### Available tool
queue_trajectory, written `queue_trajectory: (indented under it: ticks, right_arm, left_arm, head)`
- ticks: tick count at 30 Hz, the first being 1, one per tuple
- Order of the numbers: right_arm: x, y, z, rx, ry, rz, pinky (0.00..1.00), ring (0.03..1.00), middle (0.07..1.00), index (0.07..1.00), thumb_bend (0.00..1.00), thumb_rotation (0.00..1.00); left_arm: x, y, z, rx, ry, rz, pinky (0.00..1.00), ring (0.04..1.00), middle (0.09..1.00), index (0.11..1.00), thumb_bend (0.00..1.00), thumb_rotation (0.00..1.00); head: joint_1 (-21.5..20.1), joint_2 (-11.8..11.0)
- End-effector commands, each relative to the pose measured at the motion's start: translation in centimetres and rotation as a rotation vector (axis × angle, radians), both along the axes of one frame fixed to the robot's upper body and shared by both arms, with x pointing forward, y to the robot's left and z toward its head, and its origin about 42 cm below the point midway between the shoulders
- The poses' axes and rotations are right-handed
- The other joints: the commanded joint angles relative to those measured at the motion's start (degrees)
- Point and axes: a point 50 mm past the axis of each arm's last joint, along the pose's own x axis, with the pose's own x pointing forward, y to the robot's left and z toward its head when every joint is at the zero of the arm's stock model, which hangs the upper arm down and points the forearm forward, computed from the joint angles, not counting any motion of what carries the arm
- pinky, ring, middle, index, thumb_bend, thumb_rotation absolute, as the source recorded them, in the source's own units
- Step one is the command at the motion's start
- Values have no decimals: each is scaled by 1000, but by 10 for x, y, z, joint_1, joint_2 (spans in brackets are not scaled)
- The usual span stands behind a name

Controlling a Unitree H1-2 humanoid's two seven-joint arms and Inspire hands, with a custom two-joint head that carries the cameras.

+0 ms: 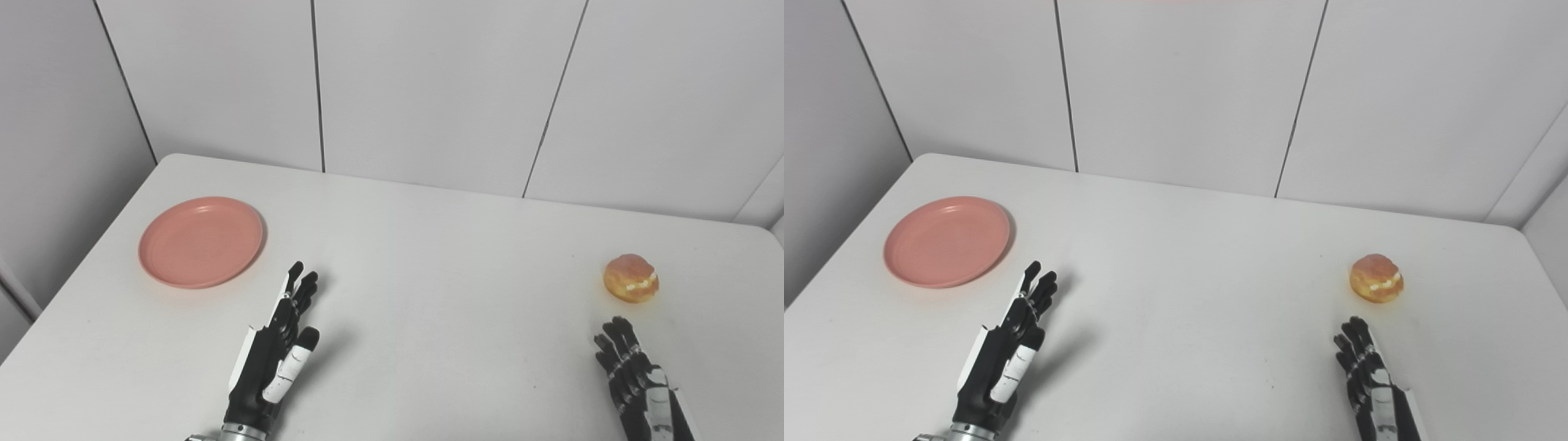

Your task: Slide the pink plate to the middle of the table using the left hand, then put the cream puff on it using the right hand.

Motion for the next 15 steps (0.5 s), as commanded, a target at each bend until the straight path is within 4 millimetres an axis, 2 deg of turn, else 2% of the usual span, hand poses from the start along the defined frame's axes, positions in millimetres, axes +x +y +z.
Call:
queue_trajectory:
  ticks: [1,7,13,15]
  right_arm:
    - [-4,-13,-11,-18,-5,-7,1000,965,974,976,917,1000]
    - [1,-21,-18,5,5,3,1000,994,998,999,898,1000]
    - [3,-23,-23,12,12,11,1000,1000,999,1000,890,1000]
    - [4,-22,-23,14,16,11,1000,1000,1000,1000,898,1000]
  left_arm:
    - [5,-22,-14,-48,25,-12,984,963,959,1000,765,820]
    - [6,-32,-18,-9,27,12,927,937,946,1000,773,819]
    - [8,-36,-20,-12,27,19,926,940,946,1000,707,809]
    - [8,-35,-20,-10,26,22,925,940,945,1000,717,820]
  head:
    - [10,-5]
    - [42,-26]
    - [40,-34]
    - [35,-37]
